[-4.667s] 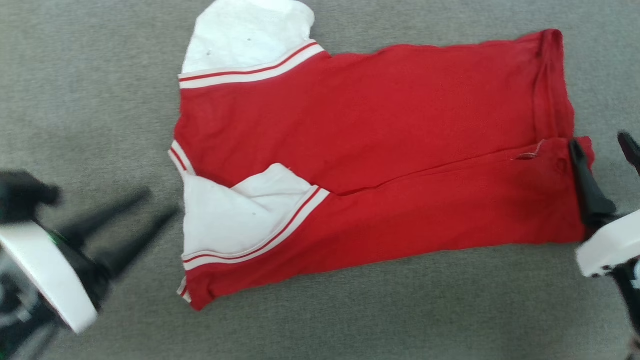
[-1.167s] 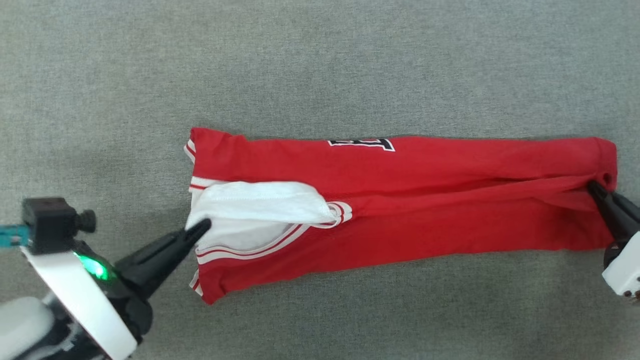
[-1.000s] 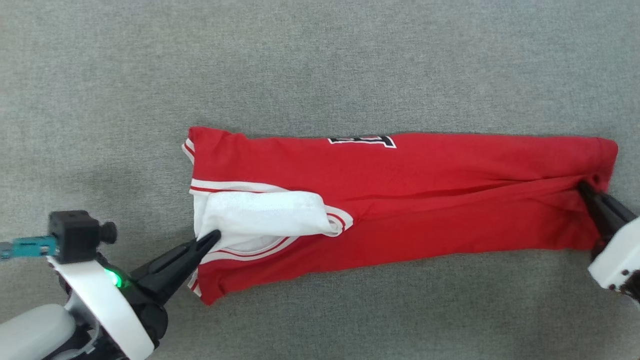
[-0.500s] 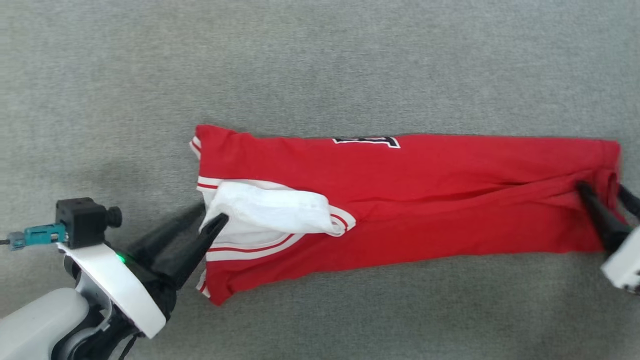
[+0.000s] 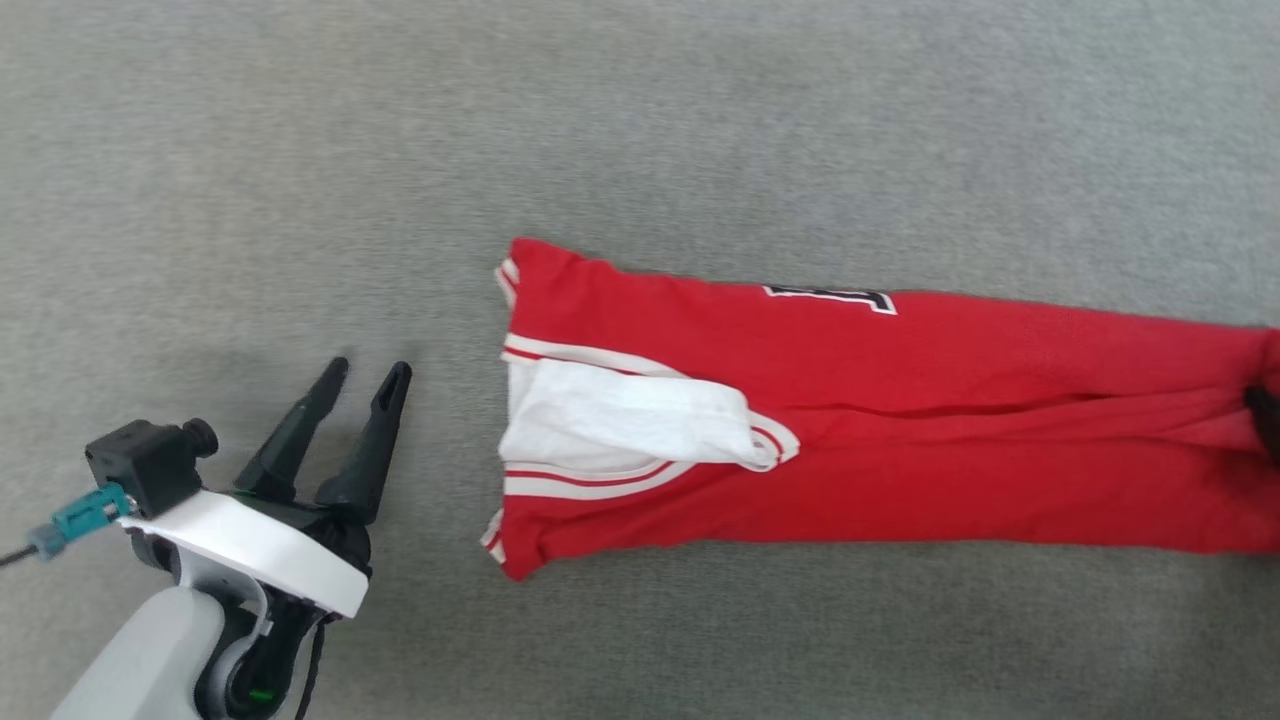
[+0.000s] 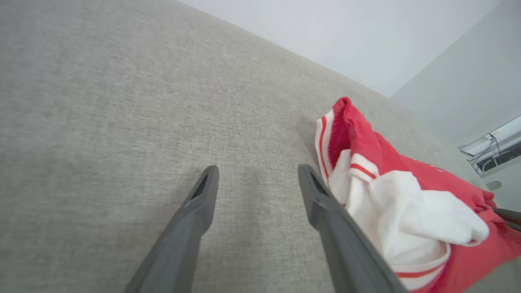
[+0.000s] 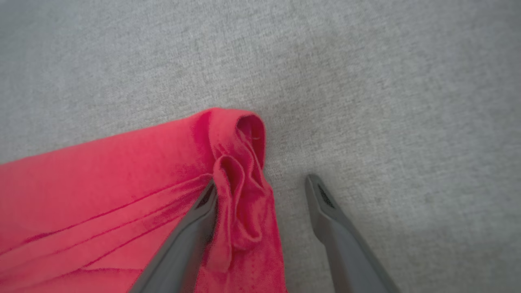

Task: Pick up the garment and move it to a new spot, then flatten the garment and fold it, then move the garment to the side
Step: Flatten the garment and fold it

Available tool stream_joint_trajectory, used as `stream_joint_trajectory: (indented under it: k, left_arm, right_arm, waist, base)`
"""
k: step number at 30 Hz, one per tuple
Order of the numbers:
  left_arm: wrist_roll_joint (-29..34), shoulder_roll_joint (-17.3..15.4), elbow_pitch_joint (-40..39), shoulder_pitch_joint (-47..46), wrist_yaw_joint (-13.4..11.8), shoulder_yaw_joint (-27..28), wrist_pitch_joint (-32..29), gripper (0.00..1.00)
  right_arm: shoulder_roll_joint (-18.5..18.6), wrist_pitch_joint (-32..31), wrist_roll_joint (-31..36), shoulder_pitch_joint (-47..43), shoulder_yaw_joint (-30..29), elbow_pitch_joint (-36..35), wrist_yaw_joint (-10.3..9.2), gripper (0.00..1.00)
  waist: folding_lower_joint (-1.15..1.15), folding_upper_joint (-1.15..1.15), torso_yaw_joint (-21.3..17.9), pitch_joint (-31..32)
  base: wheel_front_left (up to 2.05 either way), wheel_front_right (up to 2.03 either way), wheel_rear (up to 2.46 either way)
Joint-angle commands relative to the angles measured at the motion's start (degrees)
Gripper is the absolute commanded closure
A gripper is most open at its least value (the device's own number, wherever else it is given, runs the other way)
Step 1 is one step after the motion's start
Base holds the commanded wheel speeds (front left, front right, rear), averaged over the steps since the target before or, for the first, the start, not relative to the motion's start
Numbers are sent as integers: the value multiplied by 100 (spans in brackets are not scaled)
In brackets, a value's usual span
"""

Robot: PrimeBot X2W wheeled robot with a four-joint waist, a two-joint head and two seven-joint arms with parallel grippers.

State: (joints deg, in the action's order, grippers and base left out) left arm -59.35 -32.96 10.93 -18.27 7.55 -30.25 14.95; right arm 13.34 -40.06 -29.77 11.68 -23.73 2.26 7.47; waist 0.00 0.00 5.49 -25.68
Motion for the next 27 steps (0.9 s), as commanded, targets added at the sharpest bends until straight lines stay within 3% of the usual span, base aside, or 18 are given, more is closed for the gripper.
stream_joint_trajectory:
  k: [1, 6, 8, 9, 11, 12, 13, 17, 27]
  left_arm:
    - [482, 186, 40, 120, -14, 292, 29, 0]
    - [2080, 760, -67, 417, -14, 1180, 29, 0]
    - [2312, 861, -131, 467, -14, 1309, 29, 0]
    - [2561, 934, -209, 524, -14, 1428, 29, 0]
    - [2951, 1102, -372, 643, -14, 1598, 29, 0]
    - [3147, 1149, -442, 691, -14, 1683, 29, 0]
    - [3247, 1219, -514, 726, -14, 1765, 29, 0]
    - [3491, 1405, -701, 821, -14, 2024, 29, 0]
    - [3605, 1335, -920, 837, -14, 2068, 29, 0]
  right_arm:
    - [-210, -200, 4, -38, 199, 391, 7, 0]
    - [-274, -445, 24, -123, 112, 647, 21, 0]
    - [-280, -504, 18, -147, 104, 667, 22, 1]
    - [-287, -539, 16, -166, 89, 679, 22, 31]
    - [-292, -575, 33, -175, 47, 697, 22, 76]
    - [-294, -597, 39, -165, 18, 703, 22, 95]
    - [-297, -591, 62, -134, -41, 708, 22, 100]
    - [-219, -491, 124, -14, -225, 600, 2, 100]
    - [116, -214, 333, 293, -945, 96, -10, 100]
  waist:
    - [0, 0, 161, 89]
    - [0, 0, 335, 214]
    - [0, 0, 355, 235]
    - [0, 0, 371, 251]
    - [0, 0, 388, 273]
    - [0, 0, 393, 281]
    - [0, 0, 393, 285]
    - [0, 0, 374, 297]
    - [0, 0, 151, 269]
  base:
    - [0, 0, 0]
    - [0, 0, 0]
    - [0, 0, 0]
    - [0, 0, 0]
    - [0, 0, 0]
    - [0, 0, 0]
    - [0, 0, 0]
    - [0, 0, 0]
    - [0, 0, 0]
